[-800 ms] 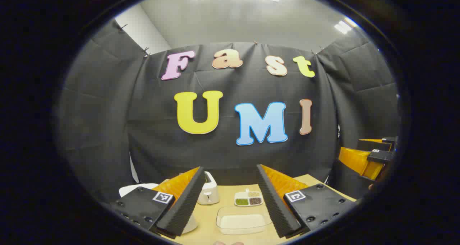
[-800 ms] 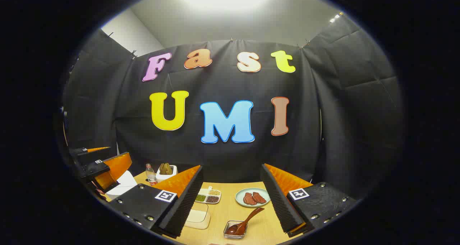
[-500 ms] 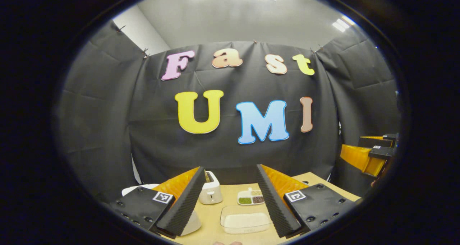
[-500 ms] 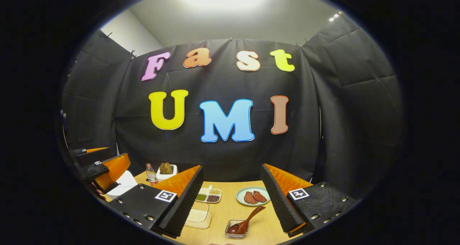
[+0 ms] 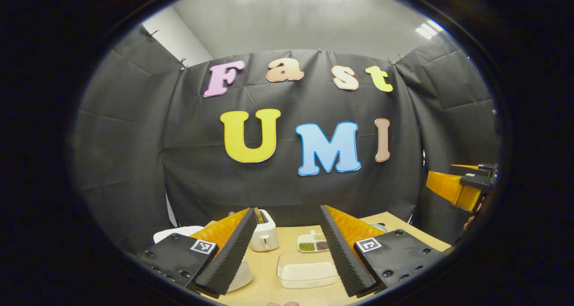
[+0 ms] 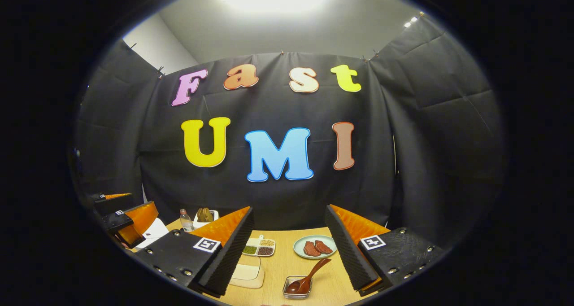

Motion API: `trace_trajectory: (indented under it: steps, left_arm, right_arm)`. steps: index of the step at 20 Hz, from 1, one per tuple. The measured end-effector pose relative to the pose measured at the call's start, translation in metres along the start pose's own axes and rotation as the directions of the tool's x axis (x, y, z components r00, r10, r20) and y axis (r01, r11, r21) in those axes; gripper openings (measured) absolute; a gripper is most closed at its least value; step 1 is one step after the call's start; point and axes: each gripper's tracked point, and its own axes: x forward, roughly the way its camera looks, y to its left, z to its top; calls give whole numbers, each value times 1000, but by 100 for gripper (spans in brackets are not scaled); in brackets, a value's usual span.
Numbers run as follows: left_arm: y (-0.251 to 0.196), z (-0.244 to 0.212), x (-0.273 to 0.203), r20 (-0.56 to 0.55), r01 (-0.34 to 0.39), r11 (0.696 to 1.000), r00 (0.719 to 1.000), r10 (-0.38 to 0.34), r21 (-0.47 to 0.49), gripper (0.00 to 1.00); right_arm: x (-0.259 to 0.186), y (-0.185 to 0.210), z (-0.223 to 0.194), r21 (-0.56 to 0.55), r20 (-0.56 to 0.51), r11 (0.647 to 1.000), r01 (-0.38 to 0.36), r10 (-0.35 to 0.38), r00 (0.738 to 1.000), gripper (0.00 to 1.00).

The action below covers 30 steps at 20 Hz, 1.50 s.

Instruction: Close the left gripper, press the button to open the rice cooker; take a wooden spoon from the chopstick holder with the right hand, scoop a spoonful of rice and pour it into the rice cooker, then put the wooden spoon back into the chopstick holder.

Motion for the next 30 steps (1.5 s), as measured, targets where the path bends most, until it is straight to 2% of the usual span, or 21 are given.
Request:
trace_trajectory:
  steps: [5, 9, 10, 12, 15, 17, 18, 20, 22, 25, 27, 28, 30]
  left_arm:
    - [32, -13, 8, -30, -48, 999, 998, 48, -3, 97]
    - [84, -36, 19, -93, -136, 990, 987, 132, -45, 99]
    - [98, -44, 24, -114, -160, 985, 982, 152, -59, 90]
    - [130, -70, 28, -200, -219, 967, 961, 191, -128, 60]
    - [184, -119, 36, -343, -354, 912, 899, 270, -208, 10]
    - [200, -139, 27, -434, -390, 887, 863, 258, -248, 9]
    - [211, -166, 39, -478, -405, 879, 842, 250, -252, 9]
    - [227, -197, 47, -543, -417, 880, 804, 242, -226, 9]
    - [231, -217, 57, -579, -414, 886, 783, 228, -210, 8]
    - [234, -236, 69, -606, -407, 896, 763, 225, -180, 8]
    - [239, -246, 74, -623, -426, 887, 746, 236, -175, 9]
    - [242, -248, 78, -612, -431, 887, 750, 251, -164, 11]
    - [243, -242, 78, -605, -427, 894, 750, 268, -133, 9]
  right_arm:
    - [-1, 10, -3, -16, -8, 1000, -25, 25, 1000, 97]
    - [0, 11, -8, -15, -24, 999, -30, 29, 999, 97]
    - [1, 11, -10, -13, -33, 999, -33, 32, 999, 98]
    - [2, 15, -15, 0, -50, 999, -49, 49, 998, 97]
    - [3, 12, -18, -6, -57, 999, -44, 43, 997, 98]
    - [5, 13, -21, -5, -68, 999, -46, 46, 997, 98]
    - [6, 13, -23, -6, -74, 999, -49, 48, 996, 98]
    - [9, 11, -26, -6, -80, 999, -48, 48, 996, 98]
    - [12, 11, -28, -10, -84, 999, -49, 48, 995, 98]
    - [15, 8, -31, -22, -91, 999, -44, 42, 995, 98]
    - [18, 5, -34, -27, -98, 999, -39, 36, 995, 98]
    - [19, 4, -35, -24, -104, 999, -35, 33, 994, 98]
    - [21, 2, -33, -13, -103, 999, -32, 30, 994, 98]
